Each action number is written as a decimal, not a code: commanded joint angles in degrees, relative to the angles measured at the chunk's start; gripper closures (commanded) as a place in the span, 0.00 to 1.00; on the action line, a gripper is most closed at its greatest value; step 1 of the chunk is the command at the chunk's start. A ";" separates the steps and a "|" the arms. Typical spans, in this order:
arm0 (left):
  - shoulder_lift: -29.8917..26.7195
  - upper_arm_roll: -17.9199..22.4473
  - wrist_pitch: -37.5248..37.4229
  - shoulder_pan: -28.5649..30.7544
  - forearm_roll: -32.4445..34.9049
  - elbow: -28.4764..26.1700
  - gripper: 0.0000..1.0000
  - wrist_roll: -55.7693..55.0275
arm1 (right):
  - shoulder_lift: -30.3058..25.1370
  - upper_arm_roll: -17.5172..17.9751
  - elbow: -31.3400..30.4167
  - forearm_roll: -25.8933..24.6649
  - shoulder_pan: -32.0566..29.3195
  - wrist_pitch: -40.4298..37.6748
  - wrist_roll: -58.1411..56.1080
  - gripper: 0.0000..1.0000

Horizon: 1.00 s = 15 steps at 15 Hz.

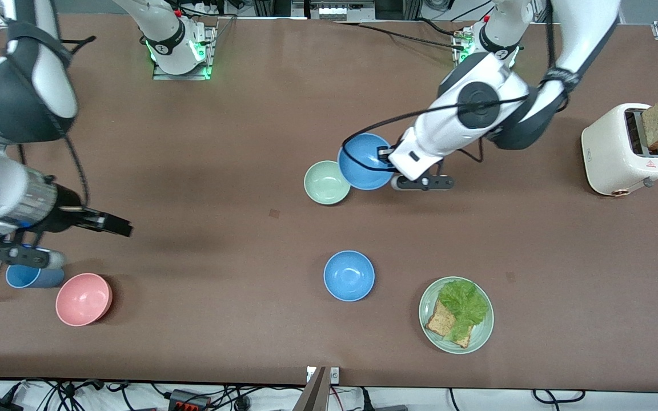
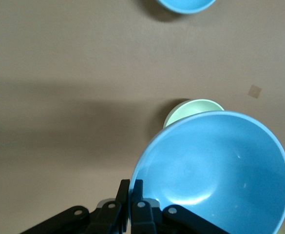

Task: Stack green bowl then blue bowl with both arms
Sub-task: 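Lower the blue bowl into the green bowl with the left gripper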

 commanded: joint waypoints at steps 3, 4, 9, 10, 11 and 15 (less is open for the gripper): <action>5.17 7.06 3.69 -10.59 8.11 2.97 1.00 -4.87 | -9.02 -6.01 -6.82 0.57 -3.79 -1.70 -13.69 0.00; 6.75 7.68 3.78 -11.65 8.90 4.11 1.00 -4.78 | -10.07 -7.09 -6.82 0.49 -3.79 -2.84 -16.59 0.00; 12.82 8.39 4.13 -15.79 15.48 8.78 1.00 -4.87 | -12.54 -7.10 -7.34 -0.21 -3.88 -6.54 -16.98 0.00; 13.53 8.39 4.22 -16.75 16.63 8.87 1.00 -4.96 | -13.24 -6.92 -8.04 -0.47 -3.79 -6.45 -16.97 0.00; 13.71 8.57 4.48 -17.89 17.17 8.87 1.00 -4.96 | -14.12 -6.92 -9.26 -0.39 -3.87 -6.37 -17.06 0.00; 14.50 12.08 7.39 -21.58 17.35 9.04 1.00 -4.87 | -25.00 -6.75 -25.40 -1.35 -3.79 0.73 -17.76 0.00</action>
